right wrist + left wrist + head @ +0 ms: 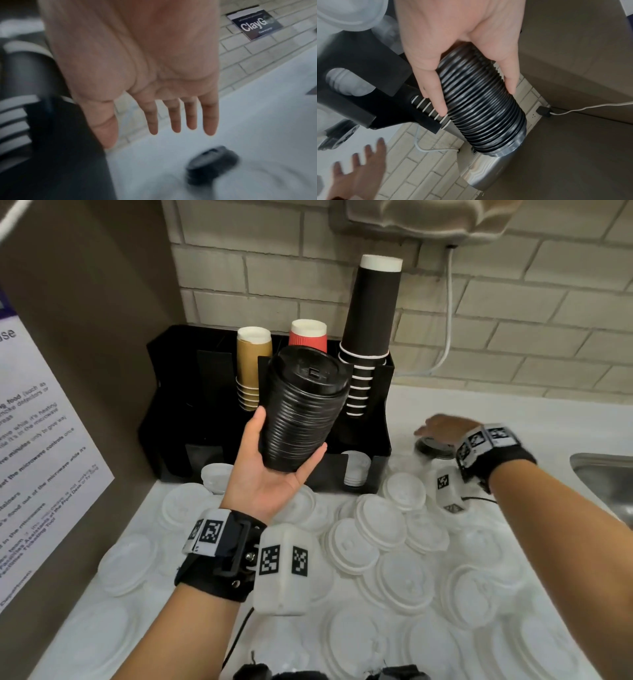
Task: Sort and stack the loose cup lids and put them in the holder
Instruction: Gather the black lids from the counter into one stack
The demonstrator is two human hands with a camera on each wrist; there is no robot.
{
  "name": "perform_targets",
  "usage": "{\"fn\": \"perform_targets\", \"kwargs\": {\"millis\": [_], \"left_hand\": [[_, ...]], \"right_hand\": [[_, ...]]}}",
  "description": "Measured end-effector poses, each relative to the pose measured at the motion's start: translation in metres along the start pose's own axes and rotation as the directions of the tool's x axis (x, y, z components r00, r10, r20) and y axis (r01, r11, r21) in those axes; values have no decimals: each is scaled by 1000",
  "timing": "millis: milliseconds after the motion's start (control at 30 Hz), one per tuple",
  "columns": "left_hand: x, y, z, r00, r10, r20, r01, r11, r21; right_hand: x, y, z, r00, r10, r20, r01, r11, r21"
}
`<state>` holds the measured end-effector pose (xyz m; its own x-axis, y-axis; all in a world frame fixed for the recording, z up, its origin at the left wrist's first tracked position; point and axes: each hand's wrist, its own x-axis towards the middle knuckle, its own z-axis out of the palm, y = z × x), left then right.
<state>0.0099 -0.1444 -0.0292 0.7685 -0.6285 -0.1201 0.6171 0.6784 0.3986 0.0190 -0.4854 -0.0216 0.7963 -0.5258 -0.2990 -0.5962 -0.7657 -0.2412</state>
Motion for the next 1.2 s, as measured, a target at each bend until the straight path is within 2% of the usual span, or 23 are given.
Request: {"fn": "perform_targets", "kwargs": {"millis": [33,100,200,367,533,633,767,867,967,1033,1067,1200], "left_hand": [[1,1,0,1000,4,2,-4,1000,2],[1,3,-1,1000,16,4,-16,1000,8],[3,4,-3,999,32,12,-32,999,23],[6,5,-7,999,48,16,-49,997,61],[5,5,-10,998,54,33,-57,995,77],[2,4,-11,998,57,35,-60,995,82],[0,3,-9,998,55,18,-56,996,67],[-2,-1,-9,999,50,19,-51,997,58],[-6,-7,-9,999,22,38,-24,998,56],[-10,-11,-10,999,13,41,-15,998,60],[-12,-13,-10,999,11,43,-14,998,66],[-20,-21,-10,999,9,44,-12,996,84]], "right_hand": [[11,7,11,999,21,30,-16,989,-146],[25,18,26,996,11,92,15,959,-282],[36,28,36,995,37,93,-17,979,-202],[52,29,42,989,142,-34,-146,950,-277],[64,29,49,995,103,-16,-103,958,-267],[63,30,41,993,110,-50,-116,985,-125],[44,24,5,974,106,-200,-56,969,242],[5,5,-21,962,79,-262,84,828,555],[-57,-22,-32,946,-62,-317,293,582,758],[-98,-39,-28,893,-179,-412,449,415,791],[-118,-47,-23,857,-238,-457,515,360,778],[-185,-77,4,703,-403,-586,704,284,651]]}}
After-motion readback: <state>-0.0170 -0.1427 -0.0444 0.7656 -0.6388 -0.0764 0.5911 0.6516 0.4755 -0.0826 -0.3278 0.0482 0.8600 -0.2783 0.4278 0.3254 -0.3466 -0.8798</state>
